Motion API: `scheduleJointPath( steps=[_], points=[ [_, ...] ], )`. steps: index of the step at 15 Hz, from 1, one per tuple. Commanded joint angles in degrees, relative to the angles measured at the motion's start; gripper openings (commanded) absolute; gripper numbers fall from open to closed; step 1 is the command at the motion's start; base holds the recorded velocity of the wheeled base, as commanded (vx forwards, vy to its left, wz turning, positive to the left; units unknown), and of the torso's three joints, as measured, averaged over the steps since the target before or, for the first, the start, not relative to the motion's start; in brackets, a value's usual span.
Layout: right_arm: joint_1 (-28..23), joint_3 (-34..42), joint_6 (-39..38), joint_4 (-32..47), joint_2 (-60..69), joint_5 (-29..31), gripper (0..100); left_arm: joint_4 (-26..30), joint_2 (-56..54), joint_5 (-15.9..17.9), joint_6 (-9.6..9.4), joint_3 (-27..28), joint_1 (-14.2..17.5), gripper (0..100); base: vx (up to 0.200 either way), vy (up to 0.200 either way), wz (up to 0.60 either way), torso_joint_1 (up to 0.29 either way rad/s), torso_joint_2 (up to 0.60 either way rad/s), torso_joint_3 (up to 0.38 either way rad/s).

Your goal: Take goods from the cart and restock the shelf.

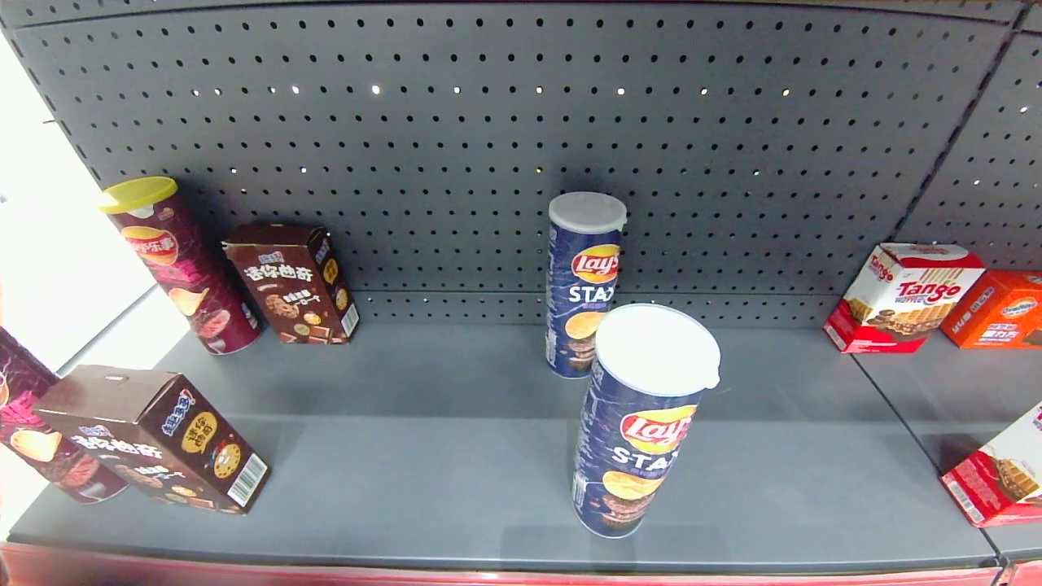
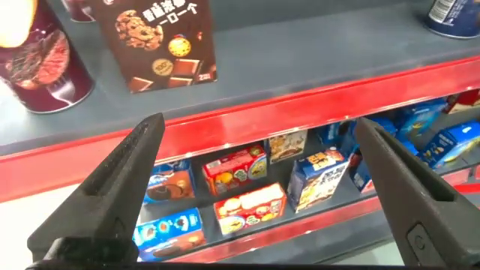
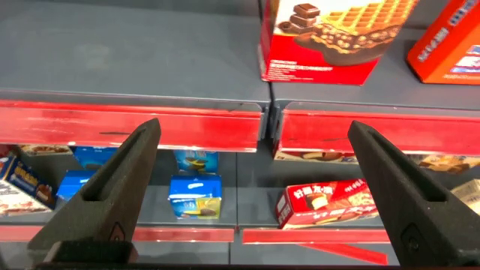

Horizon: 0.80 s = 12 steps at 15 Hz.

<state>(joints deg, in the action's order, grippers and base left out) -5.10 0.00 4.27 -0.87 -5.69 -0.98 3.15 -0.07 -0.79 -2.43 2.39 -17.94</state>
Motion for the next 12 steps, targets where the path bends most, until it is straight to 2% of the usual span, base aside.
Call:
scheduleJointPath(
  steps=[1,2,3,4,7,8,9,11,12],
  points=[
    [-0.09,-3.25,-0.31,-0.98,-0.72,3.0,100,-0.07,0.6,-0.09,-0.12,-0.02,0.37,100,0.0,0.0,0.0,0.0,0.0,0.0],
    [-0.44,-29.97,-6.73,-2.47,-24.98,3.7,100,0.02,1.13,-0.09,-0.21,-0.02,0.37,100,0.0,0.0,0.0,0.0,0.0,0.0],
    [-0.09,-35.51,-11.39,-2.21,-30.34,3.08,100,0.02,1.39,0.27,-0.21,-0.02,0.37,100,0.0,0.0,0.0,0.0,0.0,0.0],
    [1.93,-42.63,-9.8,-0.98,-34.3,-0.96,100,0.02,1.92,0.27,-0.21,-0.02,0.28,100,0.0,0.0,0.0,0.0,0.0,0.0],
    [9.31,-38.5,-0.22,-0.1,-39.83,-2.63,100,0.02,2.97,0.35,-0.12,0.07,0.01,100,0.0,0.0,0.0,0.0,0.0,0.0],
    [12.21,-37.09,0.04,-0.36,-40.63,-2.54,100,0.02,3.15,0.27,-0.12,0.07,0.01,100,0.0,0.0,0.0,0.0,0.0,0.0],
    [17.49,-35.77,0.3,-0.45,-42.38,-2.54,100,0.02,3.15,0.09,-0.12,-0.02,0.37,100,0.0,0.0,0.0,0.0,0.0,0.0],
    [23.11,-36.83,0.48,-4.06,-47.04,-2.36,100,0.02,3.15,0.0,-0.12,-0.02,0.37,100,0.0,0.0,0.0,0.0,0.0,0.0],
    [23.82,-37.18,0.48,-5.81,-48.71,-2.36,100,0.02,3.24,0.0,-0.12,0.07,0.37,100,0.0,0.0,0.0,0.0,0.0,0.0]
  ],
)
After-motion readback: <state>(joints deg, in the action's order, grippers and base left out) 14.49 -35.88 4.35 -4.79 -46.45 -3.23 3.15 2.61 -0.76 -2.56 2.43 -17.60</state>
